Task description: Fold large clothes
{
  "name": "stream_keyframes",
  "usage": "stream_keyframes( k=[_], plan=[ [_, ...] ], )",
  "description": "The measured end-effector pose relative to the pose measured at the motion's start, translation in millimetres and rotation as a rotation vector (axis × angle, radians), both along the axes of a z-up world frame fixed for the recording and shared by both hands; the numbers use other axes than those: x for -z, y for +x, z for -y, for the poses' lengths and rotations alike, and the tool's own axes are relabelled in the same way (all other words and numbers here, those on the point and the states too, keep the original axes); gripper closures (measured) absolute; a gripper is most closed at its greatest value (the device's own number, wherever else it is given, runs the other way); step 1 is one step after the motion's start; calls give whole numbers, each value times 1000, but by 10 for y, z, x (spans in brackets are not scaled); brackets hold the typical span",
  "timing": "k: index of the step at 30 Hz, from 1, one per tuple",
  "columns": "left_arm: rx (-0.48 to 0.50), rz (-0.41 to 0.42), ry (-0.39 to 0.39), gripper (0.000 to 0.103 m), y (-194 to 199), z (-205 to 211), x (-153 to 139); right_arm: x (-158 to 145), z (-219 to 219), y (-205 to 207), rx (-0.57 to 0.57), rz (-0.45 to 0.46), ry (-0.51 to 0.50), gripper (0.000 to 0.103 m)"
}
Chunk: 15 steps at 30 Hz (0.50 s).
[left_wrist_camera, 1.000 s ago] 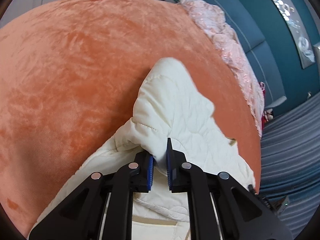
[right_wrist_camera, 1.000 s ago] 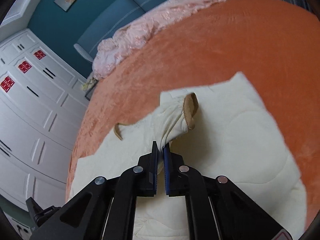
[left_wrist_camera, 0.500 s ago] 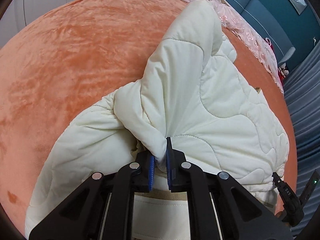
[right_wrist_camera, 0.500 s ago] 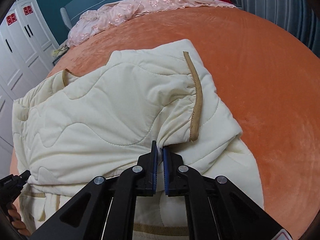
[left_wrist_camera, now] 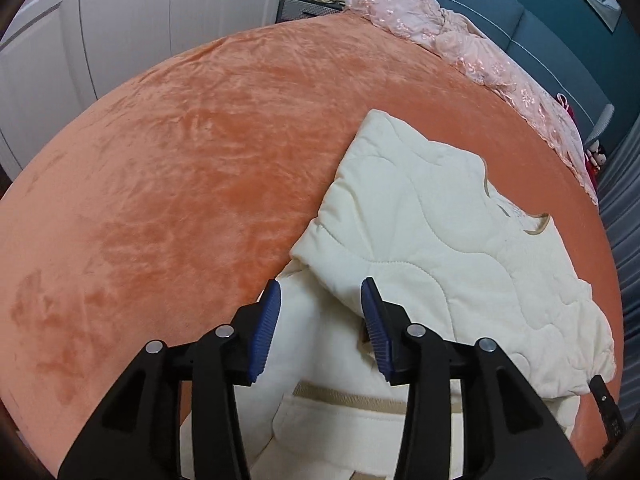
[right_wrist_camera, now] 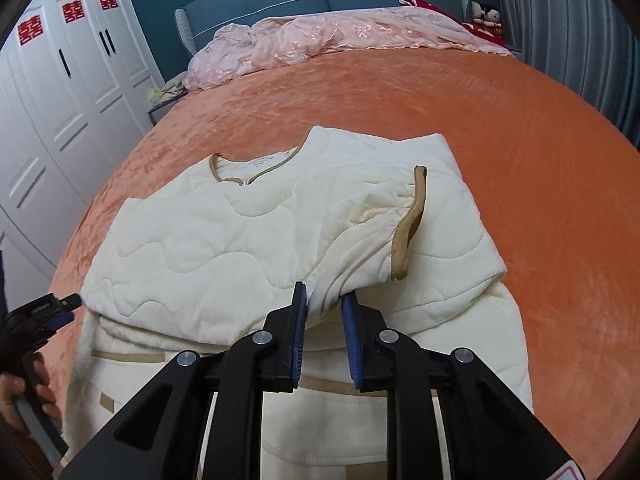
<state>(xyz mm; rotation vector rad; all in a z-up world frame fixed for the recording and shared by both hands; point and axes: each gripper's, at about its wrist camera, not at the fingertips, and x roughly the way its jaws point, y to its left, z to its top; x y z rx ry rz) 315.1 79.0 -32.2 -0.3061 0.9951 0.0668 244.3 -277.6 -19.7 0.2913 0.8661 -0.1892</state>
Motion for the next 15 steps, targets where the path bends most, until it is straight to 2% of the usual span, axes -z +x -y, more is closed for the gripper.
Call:
stream_keyframes(
  k=[2, 4, 6, 9, 11, 12, 13, 15],
  plan=[
    [-10, 30, 32, 63, -118, 8, -128, -20, -7, -32, 38, -15, -29, 83],
    [28, 64, 61, 63, -147, 116, -236, -92, 18, -110, 91, -3, -9, 80],
    [101, 72, 98, 63, -80, 287, -265, -228, 4, -201, 143, 47, -21, 72],
    [175, 76, 116, 63, 21, 576, -238, -520, -36, -316, 202, 150, -143, 58],
    [206, 61, 108, 63, 64, 722, -160, -640, -26, -304, 183, 173, -127, 57],
    [216, 51, 106, 63, 77, 785, -109, -612, -61, -200, 113, 137, -88, 64],
    [227, 40, 107, 63, 93, 842, -45, -529, -141, -68, 29, 81, -64, 81],
    [238, 23, 118, 63, 95, 950, 46, -300, -316, 123, -76, 11, -31, 98]
  ],
)
